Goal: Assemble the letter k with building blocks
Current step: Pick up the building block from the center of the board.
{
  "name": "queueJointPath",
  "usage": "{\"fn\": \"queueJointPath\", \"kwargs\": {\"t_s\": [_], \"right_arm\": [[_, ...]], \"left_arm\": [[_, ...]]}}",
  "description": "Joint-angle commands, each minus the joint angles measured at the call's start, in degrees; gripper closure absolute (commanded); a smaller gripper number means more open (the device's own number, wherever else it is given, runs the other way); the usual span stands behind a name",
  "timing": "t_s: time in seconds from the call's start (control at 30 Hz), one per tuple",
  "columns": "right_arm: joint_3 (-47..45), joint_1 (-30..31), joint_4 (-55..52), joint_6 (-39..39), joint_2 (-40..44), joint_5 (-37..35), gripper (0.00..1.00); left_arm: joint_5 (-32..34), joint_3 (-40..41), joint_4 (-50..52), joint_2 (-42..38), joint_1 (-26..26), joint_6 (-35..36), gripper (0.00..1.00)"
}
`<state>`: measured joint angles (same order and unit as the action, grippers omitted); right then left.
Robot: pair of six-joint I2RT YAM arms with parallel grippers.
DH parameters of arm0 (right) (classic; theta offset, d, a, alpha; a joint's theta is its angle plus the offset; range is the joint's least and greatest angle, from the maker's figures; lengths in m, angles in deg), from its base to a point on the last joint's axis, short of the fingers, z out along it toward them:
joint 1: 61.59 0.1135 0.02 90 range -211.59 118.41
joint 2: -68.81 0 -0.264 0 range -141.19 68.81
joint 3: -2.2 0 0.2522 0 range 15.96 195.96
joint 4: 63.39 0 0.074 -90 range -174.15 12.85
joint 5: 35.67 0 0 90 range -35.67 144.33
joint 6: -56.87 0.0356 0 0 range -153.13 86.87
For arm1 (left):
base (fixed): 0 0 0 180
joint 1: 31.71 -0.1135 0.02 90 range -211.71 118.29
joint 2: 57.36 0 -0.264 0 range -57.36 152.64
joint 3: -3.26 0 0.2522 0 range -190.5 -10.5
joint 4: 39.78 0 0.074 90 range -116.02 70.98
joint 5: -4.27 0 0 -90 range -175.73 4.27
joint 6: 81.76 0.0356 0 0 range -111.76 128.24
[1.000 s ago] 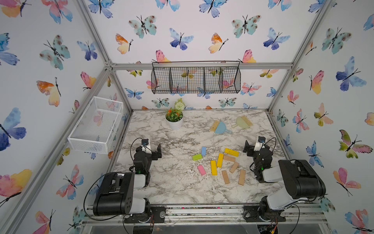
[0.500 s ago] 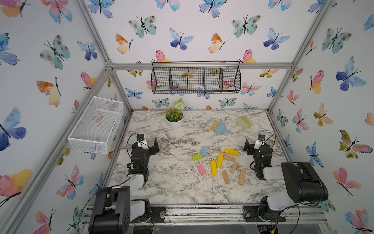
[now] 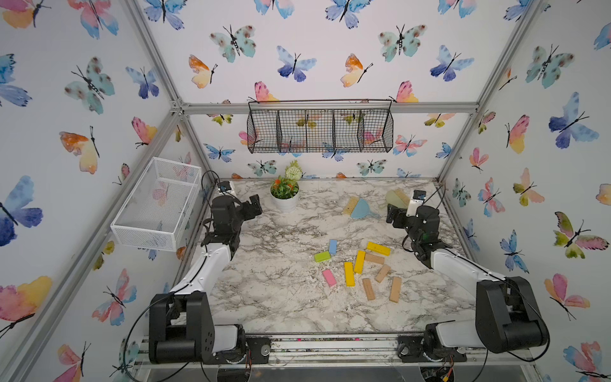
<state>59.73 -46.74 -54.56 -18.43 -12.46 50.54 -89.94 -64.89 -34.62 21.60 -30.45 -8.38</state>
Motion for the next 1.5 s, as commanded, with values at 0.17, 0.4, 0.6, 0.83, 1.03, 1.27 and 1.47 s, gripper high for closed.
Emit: {"fn": "queueJointPath", "kwargs": {"t_s": [0.17,0.4,0.6,0.83,1.03,1.27,1.47], "right_arm": [[16.3,16.14,-16.39,4.21,-9.68,-6.61,0.02],[20.25,20.38,-15.27,11.39,-15.32,-0.16,0.02],[22.42,23.26,-13.71,14.45,-18.48,2.76,0.02],[24.67,25.64,-14.76,15.09,-20.71,2.63,0.07],[27.35,26.11,-17.96,14.29,-22.56,3.19,0.07],[45.23,26.58,-46.64,18.3,-34.1,1.37,0.15],[47.91,26.55,-52.96,21.79,-36.42,1.19,0.23]], "left_arm": [[-18.15,-6.63,14.56,0.64,1.47,0.38,0.02],[-38.26,-7.24,7.88,0.39,-2.27,-10.53,0.02],[-41.47,-1.55,-4.84,-2.57,-2.95,-21.36,0.02],[-54.47,1.33,-20.53,-1.47,-4.82,-32.17,0.02],[-53.55,4.06,-27.03,-3.53,-5.38,-36.26,0.02],[-43.58,1.1,-9.57,-4.94,-5.87,-22.61,0.02],[-20.65,-0.72,8.18,-8.28,-5.33,-7.02,0.0]]}}
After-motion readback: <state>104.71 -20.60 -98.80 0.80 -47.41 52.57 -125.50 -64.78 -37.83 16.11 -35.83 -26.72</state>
